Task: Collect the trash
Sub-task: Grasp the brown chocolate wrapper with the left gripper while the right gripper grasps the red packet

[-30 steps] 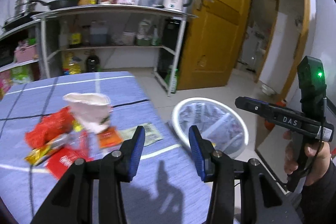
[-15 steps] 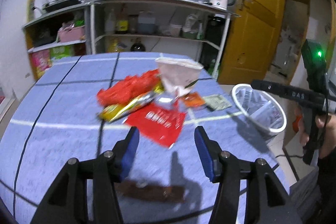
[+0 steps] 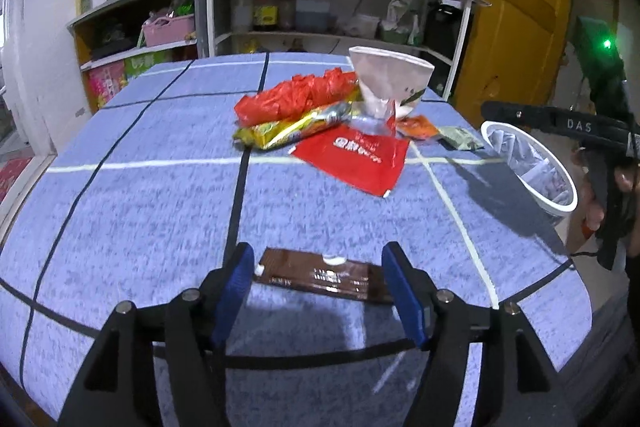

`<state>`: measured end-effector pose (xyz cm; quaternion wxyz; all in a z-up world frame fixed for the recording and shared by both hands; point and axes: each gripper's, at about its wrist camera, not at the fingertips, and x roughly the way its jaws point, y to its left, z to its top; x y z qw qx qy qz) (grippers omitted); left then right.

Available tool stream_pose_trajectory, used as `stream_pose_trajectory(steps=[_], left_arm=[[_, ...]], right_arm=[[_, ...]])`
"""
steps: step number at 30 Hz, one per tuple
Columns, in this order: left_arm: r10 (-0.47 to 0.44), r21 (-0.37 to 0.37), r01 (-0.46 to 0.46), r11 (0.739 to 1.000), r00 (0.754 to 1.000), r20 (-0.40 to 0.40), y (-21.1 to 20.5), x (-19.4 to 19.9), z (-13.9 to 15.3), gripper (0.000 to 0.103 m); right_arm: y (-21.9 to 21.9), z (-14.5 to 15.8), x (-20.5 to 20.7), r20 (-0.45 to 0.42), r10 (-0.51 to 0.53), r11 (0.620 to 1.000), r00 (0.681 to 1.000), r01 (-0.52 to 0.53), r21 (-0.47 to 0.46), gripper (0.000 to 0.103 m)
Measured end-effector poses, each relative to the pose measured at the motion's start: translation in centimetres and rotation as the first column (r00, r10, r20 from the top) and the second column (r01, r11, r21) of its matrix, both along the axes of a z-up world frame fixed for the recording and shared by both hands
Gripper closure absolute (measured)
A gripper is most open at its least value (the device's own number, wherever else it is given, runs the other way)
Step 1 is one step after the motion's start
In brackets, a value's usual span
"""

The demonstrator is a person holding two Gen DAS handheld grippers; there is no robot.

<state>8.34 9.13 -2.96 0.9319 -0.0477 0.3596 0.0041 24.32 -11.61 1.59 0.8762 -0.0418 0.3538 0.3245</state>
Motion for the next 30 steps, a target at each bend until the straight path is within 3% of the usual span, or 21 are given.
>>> stream_pose_trajectory(steps=[2, 7, 10, 13, 15, 17, 22, 30], left_arm=[[0.000, -0.015, 0.000, 1.000, 1.000, -0.008, -0.3, -0.3, -0.2, 0.025], [0.045, -0.054, -0.048, 0.997, 0.997, -0.058, -1.1, 0.2, -0.7, 0.023], [0.064, -0.120, -0.070, 0.990, 0.996, -0.054, -1.1, 0.9, -0.7, 0.023], [0.047, -0.113, -0.053, 0.992, 0.997, -0.057, -1.5, 2.5, -0.7, 0.025], [0.028, -0.123, -0.036, 0.992, 0.998, -0.064, -1.7, 3.2, -0.5, 0.042], [0.036, -0.083, -0.042, 0.996, 0.997, -0.075, -1.9, 3.6, -0.5, 0.055], [0.060, -0.022, -0.062, 0.998, 0.995, -0.077, -1.8, 3.0, -0.6, 0.078], [0.036, -0.046, -0.038, 0.998, 0.998, -0.051, -0.4, 2.5, 0.4, 0.080]], right_arm=[[0.0, 0.0, -0.1, 0.002, 0.003, 1.000, 1.000, -0.003, -0.001, 0.051], [-0.4, -0.2, -0.1, -0.002, -0.008, 1.000, 1.000, 0.008, -0.001, 0.051], [-0.6, -0.1, -0.1, -0.004, -0.010, 1.000, 1.000, 0.010, 0.003, 0.051], [-0.8, 0.0, -0.1, -0.007, -0.016, 1.000, 1.000, 0.016, 0.003, 0.051], [-0.8, 0.1, -0.2, -0.007, -0.015, 1.000, 1.000, 0.015, 0.007, 0.051], [-0.8, 0.3, -0.3, -0.006, -0.014, 1.000, 1.000, 0.014, 0.010, 0.051], [0.3, 0.6, -0.4, -0.018, 0.025, 0.999, 1.000, -0.024, 0.029, 0.051], [5.2, -0.5, -0.2, -0.107, 0.140, 0.990, 0.984, -0.138, 0.026, 0.051]])
